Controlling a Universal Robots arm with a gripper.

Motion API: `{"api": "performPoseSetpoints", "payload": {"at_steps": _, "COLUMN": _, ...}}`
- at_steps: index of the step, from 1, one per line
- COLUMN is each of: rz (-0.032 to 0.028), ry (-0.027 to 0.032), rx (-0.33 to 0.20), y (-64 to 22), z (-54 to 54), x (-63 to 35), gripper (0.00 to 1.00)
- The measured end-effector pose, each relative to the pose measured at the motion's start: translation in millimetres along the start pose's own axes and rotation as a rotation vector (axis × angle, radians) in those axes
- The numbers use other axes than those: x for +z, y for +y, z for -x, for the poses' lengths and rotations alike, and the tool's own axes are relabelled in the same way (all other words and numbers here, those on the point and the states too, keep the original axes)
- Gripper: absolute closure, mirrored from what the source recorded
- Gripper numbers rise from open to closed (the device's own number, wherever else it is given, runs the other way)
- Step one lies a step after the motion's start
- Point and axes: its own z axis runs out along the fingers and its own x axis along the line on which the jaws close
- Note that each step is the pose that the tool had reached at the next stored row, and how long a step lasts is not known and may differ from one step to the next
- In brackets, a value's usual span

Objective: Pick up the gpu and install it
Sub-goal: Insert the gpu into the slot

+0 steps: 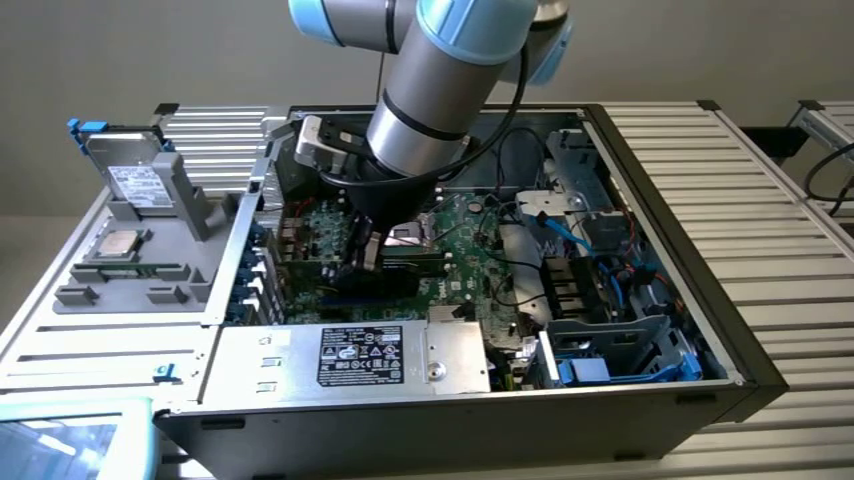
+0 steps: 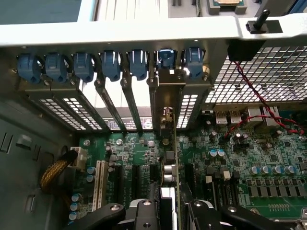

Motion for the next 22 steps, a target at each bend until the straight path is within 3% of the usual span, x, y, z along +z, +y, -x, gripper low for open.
{"api": "performPoseSetpoints", "payload": {"at_steps": 22, "rz": 0.0002, "ry": -0.0019, "rx": 0.004, "y": 1.6, "z": 1.7, "x": 2.1, "gripper": 0.72}}
